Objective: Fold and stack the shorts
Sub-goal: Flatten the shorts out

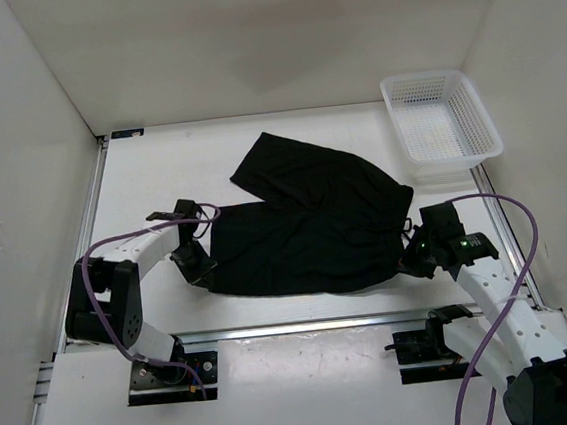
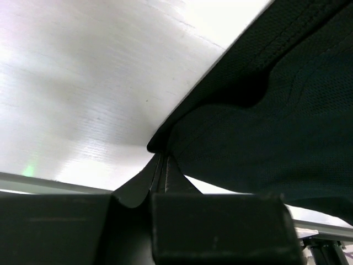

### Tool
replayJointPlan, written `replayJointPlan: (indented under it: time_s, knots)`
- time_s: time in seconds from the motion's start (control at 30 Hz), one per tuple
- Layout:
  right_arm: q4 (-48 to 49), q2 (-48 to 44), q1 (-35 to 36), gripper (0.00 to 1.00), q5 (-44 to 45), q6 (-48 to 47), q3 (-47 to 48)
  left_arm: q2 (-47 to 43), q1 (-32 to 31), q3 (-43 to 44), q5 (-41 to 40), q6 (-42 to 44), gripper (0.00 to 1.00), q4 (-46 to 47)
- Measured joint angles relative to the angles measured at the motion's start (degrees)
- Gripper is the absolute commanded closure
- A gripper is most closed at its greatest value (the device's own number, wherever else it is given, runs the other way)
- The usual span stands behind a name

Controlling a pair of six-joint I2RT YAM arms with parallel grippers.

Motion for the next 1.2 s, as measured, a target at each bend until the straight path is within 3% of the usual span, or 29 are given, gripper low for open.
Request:
replayJointPlan:
  time_s: [0.17,0.4,0.73,0.87,0.97,1.07,1.13,1.2]
  knots:
    - [0.1,0.3,0.0,1.0,-0.1,0.0,0.0,-2.3,0.0,3.2,-1.9,-0.5,0.9,-2.9]
    - [0.5,0.7,0.0,1.0,-0.2,0.0,0.0,-2.3,0.0,16.6,-4.2,-0.3,0.9,-5.6]
    - [1.3,1.4,0.0,1.0,-0.3,0.3,0.0,17.4,0.0,33.2,-6.1,2.2,0.9,-7.8]
    - [1.4,1.4,0.0,1.0,-0.3,0.9,0.4,25.0,0.0,39.5,-5.8,4.0,0.49,-8.3]
    - [1.6,1.4,0.0,1.0,-0.3,1.1,0.8,25.9,0.0,40.9,-5.4,5.0,0.31,-9.1]
    - [1.6,1.4,0.0,1.0,-0.3,1.1,0.9,24.5,0.0,41.2,-5.1,5.4,0.32,-9.7]
    - [1.7,1.4,0.0,1.0,-0.3,1.1,1.0,22.9,0.0,40.9,-5.0,5.6,0.42,-10.0]
    - [1.7,1.5,0.0,1.0,-0.3,1.1,1.0,20.6,-0.1,39.7,-4.7,6.0,0.44,-10.0]
